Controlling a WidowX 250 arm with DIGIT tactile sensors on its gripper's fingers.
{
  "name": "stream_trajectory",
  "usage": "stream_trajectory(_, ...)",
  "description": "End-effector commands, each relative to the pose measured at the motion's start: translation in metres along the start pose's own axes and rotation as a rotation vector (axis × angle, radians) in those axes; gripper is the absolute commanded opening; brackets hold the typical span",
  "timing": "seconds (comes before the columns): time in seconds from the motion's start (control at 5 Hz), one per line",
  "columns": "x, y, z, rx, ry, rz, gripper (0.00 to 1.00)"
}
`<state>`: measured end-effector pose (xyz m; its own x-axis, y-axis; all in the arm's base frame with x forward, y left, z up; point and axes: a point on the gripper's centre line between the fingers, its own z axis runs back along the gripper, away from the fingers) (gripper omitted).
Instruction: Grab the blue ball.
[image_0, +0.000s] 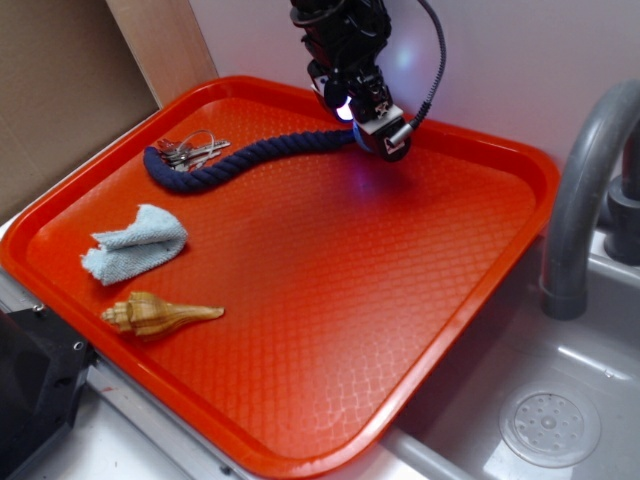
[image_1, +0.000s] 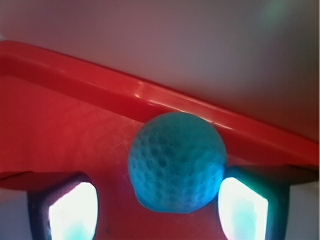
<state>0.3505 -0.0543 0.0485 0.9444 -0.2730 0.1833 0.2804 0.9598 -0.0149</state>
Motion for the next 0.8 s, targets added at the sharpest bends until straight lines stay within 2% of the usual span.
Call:
stream_trajectory(0.0, 0.0180, -0.0047, 0.0069, 0.008, -0.087, -0.069, 0.00)
stream_trajectory(0.4, 0.0222, -0.0045, -0.0031, 0.025, -0.077, -0.080, 0.00)
stream_trajectory(0.6, 0.0202, 0.0000, -0.0014, 0.006, -0.062, -0.058, 0.00)
